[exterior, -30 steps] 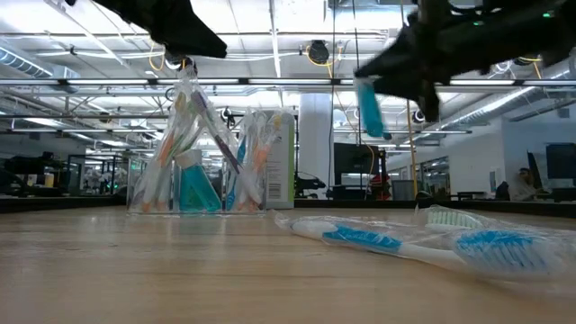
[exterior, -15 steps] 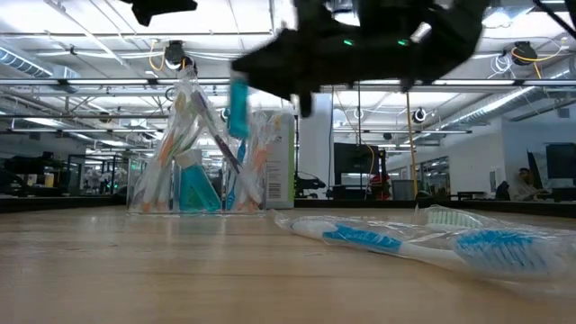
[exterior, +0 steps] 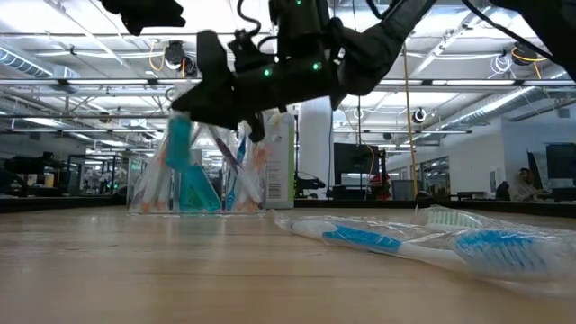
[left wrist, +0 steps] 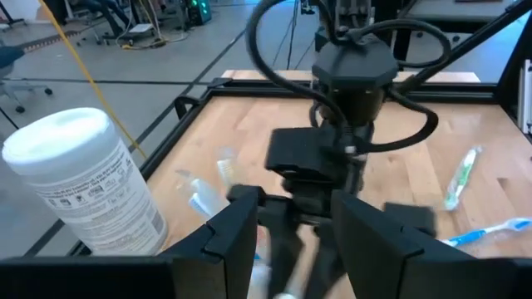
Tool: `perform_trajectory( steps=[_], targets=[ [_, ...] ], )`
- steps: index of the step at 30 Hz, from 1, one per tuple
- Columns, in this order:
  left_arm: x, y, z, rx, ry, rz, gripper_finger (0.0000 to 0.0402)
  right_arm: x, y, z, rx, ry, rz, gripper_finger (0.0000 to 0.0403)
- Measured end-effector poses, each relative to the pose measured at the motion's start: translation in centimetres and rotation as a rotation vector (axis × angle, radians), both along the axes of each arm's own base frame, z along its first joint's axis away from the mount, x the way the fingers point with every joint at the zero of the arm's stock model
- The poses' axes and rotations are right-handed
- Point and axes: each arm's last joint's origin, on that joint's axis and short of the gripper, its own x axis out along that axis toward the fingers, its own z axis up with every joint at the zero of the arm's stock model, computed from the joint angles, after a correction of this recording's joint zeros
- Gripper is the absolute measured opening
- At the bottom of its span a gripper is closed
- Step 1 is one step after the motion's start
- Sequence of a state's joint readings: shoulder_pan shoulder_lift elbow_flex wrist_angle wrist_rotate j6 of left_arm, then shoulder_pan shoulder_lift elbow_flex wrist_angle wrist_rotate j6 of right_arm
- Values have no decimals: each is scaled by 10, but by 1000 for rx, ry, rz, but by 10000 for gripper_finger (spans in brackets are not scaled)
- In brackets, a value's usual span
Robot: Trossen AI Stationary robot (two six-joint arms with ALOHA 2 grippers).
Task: Pick & Place toothbrushing station
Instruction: Put the mouthwash into the transparent organizer
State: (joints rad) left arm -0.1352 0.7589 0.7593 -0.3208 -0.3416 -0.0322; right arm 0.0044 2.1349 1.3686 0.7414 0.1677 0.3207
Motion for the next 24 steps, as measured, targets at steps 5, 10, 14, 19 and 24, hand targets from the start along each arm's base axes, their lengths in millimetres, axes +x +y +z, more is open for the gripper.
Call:
perform_trajectory(
  steps=[5, 10, 14, 19, 24],
  targets=[
    [0, 0, 0, 0, -2, 0, 161, -3, -8, 6, -125, 29, -166, 84],
    [0, 0, 0, 0, -1, -1, 161, -5, -6, 19, -174, 9, -174, 84],
    [0, 0, 0, 0, -2, -1, 161, -6, -7, 21, -238, 27, -262, 84],
    [0, 0, 0, 0, -2, -2, 161, -7, -16, 19, -272, 66, -323, 84],
    [0, 0, 0, 0, -2, -2, 161, -8, -23, 17, -274, 85, -330, 84]
  ],
)
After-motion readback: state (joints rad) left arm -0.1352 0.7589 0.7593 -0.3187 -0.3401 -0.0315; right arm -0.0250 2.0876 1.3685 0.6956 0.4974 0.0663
